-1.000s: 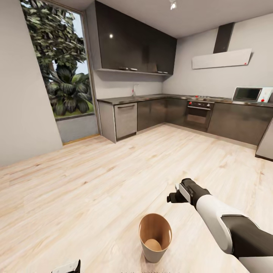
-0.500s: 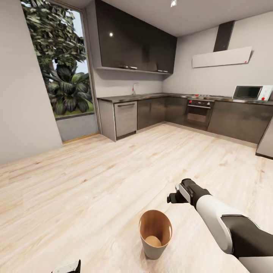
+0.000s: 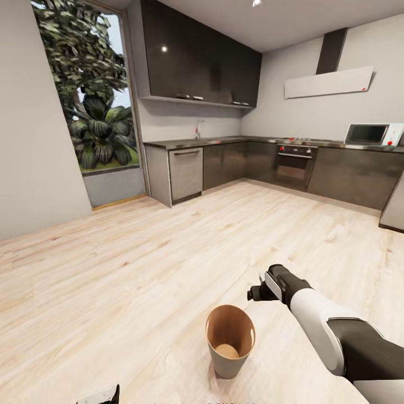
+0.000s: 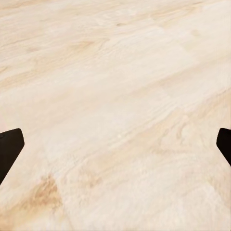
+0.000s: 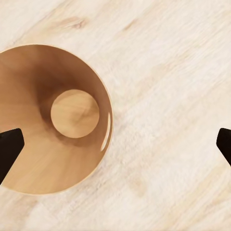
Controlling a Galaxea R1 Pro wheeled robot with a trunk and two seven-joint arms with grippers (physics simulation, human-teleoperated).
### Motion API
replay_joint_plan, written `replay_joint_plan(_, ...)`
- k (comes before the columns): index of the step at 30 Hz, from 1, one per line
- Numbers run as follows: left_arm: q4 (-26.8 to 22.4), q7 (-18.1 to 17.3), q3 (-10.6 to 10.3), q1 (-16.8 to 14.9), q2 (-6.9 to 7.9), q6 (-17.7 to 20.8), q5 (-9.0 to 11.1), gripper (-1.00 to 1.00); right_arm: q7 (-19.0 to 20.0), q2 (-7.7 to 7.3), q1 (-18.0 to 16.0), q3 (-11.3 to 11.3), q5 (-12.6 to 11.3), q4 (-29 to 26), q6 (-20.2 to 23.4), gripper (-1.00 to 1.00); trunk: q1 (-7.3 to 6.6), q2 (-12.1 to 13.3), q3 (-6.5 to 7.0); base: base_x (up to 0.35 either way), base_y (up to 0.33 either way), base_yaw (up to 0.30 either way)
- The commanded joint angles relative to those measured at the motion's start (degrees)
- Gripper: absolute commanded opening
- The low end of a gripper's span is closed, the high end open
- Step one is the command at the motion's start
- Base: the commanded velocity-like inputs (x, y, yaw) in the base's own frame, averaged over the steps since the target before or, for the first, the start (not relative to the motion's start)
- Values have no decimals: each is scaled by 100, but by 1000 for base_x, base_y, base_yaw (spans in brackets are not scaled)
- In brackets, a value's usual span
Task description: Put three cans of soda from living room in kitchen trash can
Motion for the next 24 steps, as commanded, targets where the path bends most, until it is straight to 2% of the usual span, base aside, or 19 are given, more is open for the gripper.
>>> replay_joint_plan(1, 0, 0, 0, 0, 0, 0, -1, 100, 0, 0, 0, 0, 0, 0, 0, 100, 23, -42, -18, 0, 0, 0)
replay_joint_plan(11, 0, 0, -9, -1, 0, 0, -1, 100, 0, 0, 0, 0, 9, 8, 0, 100, 242, -443, -198, 0, 0, 0)
replay_joint_plan(24, -1, 3, -17, 1, 0, -15, 10, 100, 0, 24, 0, 2, 9, 16, 0, 100, 242, -443, -198, 18, 7, 0)
